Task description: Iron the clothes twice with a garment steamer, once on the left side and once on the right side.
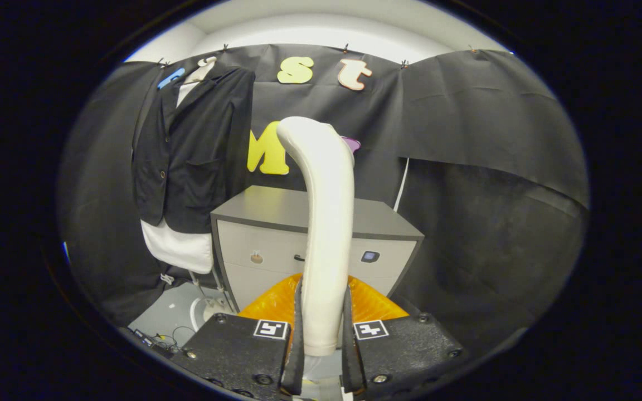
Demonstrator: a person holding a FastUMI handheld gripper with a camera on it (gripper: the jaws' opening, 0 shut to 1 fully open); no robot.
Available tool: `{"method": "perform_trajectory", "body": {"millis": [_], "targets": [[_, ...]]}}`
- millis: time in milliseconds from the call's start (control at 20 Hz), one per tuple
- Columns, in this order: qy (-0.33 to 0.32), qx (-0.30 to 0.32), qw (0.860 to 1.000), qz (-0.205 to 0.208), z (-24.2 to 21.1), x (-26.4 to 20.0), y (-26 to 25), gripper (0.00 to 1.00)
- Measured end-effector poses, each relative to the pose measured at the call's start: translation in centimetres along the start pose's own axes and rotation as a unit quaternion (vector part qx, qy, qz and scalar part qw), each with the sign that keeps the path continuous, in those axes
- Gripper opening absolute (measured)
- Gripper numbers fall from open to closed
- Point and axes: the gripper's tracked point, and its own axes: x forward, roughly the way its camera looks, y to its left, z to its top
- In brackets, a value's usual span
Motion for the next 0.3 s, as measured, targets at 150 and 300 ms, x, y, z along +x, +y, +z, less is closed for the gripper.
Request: {"method": "perform_trajectory", "body": {"millis": [150, 300], "targets": [[0.005, -0.001, 1.000, 0.003, -0.8, 0.4, -0.3, 0.30], [0.011, -0.001, 1.000, 0.006, -1.7, 0.5, -0.1, 0.30]]}}
